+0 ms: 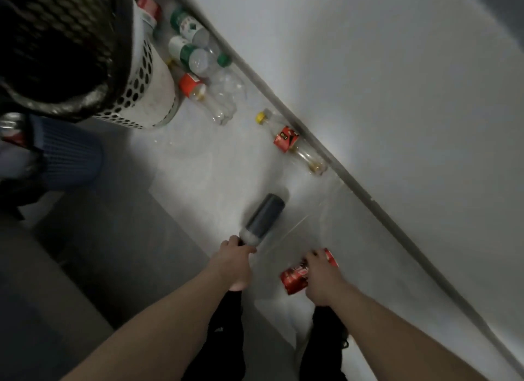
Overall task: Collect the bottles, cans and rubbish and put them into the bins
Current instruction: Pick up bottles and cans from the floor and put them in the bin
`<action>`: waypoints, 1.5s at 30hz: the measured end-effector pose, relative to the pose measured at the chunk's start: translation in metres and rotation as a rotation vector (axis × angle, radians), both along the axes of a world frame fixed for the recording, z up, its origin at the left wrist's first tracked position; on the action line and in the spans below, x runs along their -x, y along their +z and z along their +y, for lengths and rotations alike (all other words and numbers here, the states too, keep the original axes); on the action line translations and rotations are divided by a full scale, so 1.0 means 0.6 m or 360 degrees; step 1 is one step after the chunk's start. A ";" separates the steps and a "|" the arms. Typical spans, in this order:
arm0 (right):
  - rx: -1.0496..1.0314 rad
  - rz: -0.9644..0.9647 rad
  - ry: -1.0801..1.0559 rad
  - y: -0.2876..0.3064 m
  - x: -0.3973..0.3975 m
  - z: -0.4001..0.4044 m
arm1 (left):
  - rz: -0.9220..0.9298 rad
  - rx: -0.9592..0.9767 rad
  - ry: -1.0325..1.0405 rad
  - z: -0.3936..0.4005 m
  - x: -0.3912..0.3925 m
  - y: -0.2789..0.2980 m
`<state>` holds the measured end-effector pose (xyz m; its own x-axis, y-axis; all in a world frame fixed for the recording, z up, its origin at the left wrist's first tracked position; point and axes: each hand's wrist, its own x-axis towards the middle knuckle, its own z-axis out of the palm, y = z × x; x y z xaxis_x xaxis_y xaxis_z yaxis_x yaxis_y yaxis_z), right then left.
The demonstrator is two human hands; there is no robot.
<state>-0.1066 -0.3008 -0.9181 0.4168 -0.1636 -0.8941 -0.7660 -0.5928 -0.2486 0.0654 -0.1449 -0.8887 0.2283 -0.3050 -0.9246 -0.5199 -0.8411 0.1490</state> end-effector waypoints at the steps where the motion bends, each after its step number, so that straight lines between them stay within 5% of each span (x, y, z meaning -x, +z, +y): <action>1: 0.0016 -0.0018 -0.0064 0.049 0.009 -0.011 | -0.0019 0.0033 0.0065 0.002 0.004 0.045; 11: 0.0035 -0.0059 0.0003 0.743 0.042 -0.169 | -0.0061 0.0117 0.0451 -0.004 0.028 0.679; 19: 0.0213 -0.0324 -0.0328 1.139 0.027 -0.190 | -0.0324 0.0744 0.0822 0.009 0.090 1.072; 27: 0.0045 -0.0463 -0.0482 1.266 -0.006 -0.093 | -0.0612 0.1094 0.1000 0.081 0.097 1.220; 45: 0.0076 -0.0695 -0.0442 1.312 -0.146 0.120 | -0.1038 0.1100 0.1276 0.329 -0.021 1.290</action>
